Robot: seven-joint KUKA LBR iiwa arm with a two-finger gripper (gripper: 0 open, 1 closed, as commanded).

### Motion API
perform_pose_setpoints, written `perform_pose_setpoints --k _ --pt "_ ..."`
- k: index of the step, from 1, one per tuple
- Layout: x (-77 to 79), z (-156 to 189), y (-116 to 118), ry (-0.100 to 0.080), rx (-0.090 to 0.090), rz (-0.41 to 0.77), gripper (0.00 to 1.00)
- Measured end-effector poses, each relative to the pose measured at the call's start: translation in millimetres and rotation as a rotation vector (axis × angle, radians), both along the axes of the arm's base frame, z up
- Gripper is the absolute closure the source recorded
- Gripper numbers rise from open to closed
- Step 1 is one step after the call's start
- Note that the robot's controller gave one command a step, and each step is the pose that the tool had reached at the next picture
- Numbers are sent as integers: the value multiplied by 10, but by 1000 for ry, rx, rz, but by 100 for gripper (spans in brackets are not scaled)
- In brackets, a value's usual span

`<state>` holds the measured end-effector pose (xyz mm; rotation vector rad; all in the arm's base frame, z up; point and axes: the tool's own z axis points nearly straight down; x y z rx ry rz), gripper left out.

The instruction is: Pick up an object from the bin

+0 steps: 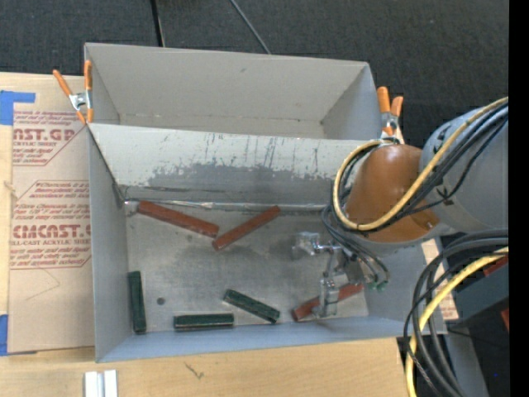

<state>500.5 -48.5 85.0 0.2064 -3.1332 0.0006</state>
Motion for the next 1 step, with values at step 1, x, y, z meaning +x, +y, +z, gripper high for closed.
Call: perform_pose_setpoints --k 1 --pt "-68 63 79 -2 1 33 0"
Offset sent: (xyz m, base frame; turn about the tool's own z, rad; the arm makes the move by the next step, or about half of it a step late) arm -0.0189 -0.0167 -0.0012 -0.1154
